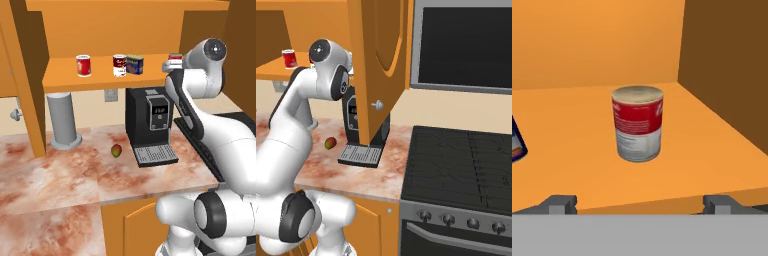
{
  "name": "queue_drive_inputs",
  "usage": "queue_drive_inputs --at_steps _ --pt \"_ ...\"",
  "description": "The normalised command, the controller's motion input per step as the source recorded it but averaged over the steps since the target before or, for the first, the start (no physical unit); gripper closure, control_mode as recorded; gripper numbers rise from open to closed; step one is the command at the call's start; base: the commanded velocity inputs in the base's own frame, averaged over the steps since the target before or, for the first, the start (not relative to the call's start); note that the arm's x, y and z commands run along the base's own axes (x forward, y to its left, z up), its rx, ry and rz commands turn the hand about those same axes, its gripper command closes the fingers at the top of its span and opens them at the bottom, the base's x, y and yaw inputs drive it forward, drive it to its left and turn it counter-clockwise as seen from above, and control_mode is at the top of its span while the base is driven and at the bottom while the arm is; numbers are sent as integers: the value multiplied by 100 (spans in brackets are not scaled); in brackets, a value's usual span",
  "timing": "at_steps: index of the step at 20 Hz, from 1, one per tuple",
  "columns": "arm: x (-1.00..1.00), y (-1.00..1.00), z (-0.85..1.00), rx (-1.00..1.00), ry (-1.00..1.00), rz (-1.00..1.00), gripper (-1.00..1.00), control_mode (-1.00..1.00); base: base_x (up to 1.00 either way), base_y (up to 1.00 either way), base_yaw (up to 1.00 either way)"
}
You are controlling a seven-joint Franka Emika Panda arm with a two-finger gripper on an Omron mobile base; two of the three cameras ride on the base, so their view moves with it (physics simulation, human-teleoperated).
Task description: Stack two cans on top of the other two cans in the cabinet.
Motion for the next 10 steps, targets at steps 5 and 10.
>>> queue_drive_inputs --at_steps 5,10 --pt "25 -1 -7 0 -2 0 -100 -100 0 0 0" --pt "32 0 -11 0 0 0 -100 -100 0 0 0"
